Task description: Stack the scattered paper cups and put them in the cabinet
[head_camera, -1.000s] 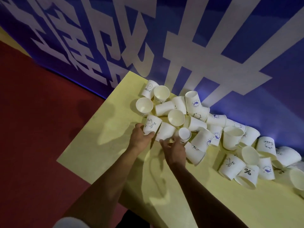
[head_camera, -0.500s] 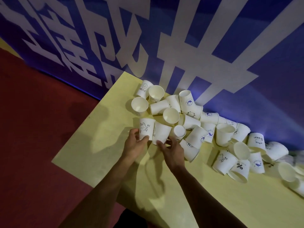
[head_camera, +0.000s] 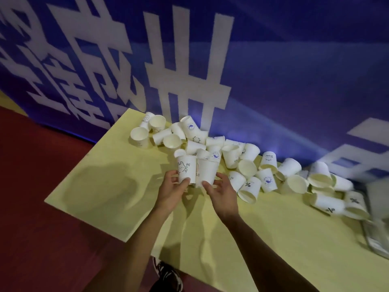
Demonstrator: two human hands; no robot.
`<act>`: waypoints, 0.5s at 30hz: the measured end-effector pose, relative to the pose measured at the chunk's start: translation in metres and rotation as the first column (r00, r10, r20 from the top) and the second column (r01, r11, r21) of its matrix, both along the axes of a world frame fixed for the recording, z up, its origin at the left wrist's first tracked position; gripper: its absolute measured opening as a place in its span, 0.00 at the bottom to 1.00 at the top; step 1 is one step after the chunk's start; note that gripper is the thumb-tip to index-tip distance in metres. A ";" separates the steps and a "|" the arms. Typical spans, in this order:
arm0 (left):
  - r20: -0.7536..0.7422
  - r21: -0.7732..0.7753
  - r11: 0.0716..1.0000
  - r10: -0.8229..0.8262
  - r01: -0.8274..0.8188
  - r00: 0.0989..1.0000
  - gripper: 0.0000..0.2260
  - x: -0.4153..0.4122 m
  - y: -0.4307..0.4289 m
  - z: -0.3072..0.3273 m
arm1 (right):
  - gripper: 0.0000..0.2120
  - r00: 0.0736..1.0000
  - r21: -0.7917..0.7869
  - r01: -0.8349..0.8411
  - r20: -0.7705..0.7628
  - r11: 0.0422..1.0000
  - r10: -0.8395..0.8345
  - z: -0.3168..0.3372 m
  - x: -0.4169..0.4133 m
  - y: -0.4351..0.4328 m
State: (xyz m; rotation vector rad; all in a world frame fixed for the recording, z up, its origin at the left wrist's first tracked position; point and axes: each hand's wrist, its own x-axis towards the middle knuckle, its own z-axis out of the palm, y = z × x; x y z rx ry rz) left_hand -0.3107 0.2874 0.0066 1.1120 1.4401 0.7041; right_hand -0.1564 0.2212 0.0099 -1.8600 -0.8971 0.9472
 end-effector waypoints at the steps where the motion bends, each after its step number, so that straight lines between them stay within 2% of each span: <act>1: -0.005 0.008 1.000 -0.024 0.024 1.000 0.17 0.013 -0.014 0.004 | 0.21 1.000 0.011 0.015 -0.010 1.000 -0.015 0.002 0.014 -0.016; 10: 0.033 0.011 0.966 -0.257 0.257 0.966 0.20 0.132 -0.095 0.022 | 0.25 0.982 0.005 0.190 0.000 0.982 -0.190 0.023 0.124 -0.132; 15: 0.058 0.020 0.894 -0.449 0.448 0.892 0.19 0.212 -0.114 0.022 | 0.26 0.930 0.015 0.366 0.043 0.931 -0.366 0.037 0.181 -0.180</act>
